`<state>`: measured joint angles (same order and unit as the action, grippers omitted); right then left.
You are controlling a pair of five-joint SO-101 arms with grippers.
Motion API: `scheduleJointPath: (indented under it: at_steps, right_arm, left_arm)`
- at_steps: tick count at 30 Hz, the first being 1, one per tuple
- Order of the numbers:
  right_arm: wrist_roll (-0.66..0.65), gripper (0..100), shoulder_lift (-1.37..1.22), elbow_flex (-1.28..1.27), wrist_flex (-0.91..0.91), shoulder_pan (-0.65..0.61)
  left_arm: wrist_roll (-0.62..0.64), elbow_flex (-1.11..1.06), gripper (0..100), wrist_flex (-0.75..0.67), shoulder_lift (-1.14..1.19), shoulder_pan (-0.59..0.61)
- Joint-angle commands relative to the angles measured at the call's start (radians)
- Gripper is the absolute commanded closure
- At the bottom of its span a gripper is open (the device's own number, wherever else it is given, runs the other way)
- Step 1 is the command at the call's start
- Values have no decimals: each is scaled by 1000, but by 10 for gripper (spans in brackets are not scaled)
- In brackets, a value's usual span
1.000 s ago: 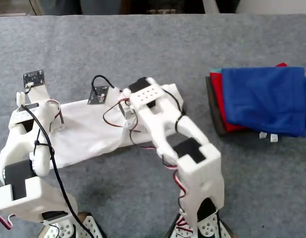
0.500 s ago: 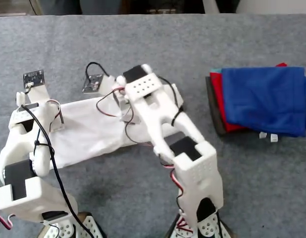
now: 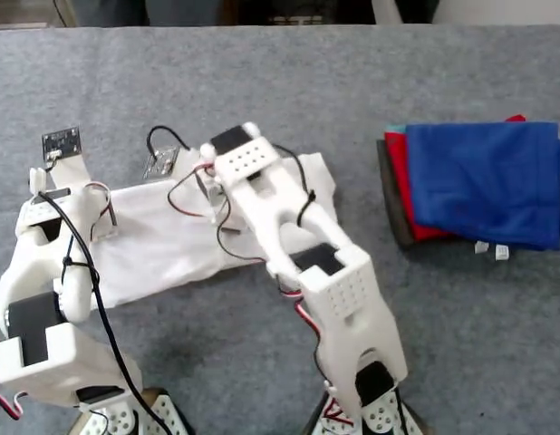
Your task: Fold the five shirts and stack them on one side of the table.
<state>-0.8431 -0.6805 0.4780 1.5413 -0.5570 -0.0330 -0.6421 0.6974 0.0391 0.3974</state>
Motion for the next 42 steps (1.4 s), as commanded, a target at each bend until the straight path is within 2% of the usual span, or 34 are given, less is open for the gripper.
scheduleJointPath:
  at_steps: [1, 3, 9, 13, 19, 26, 39, 42]
  right_arm:
    - [11, 984, 108, 137, 123, 20]
    - [11, 984, 130, 193, 172, 28]
    - [11, 984, 143, 255, 204, 63]
    - [11, 984, 137, 255, 206, 86]
    - [11, 984, 136, 255, 206, 100]
    - [11, 984, 136, 255, 206, 98]
    - [11, 984, 137, 255, 206, 100]
    - [11, 984, 139, 255, 206, 100]
  left_arm:
    - [5, 1, 971, -23, -21, 13]
    - [5, 13, 971, 9, -35, 19]
    - [-6, 262, 967, 399, -241, 67]
    - [-77, 354, 966, 598, -302, 173]
    - [-187, 326, 845, 612, -250, 317]
    - [-193, 334, 768, 614, -34, 337]
    - [-138, 664, 763, 793, 373, 352]
    - [-140, 707, 798, 813, 431, 349]
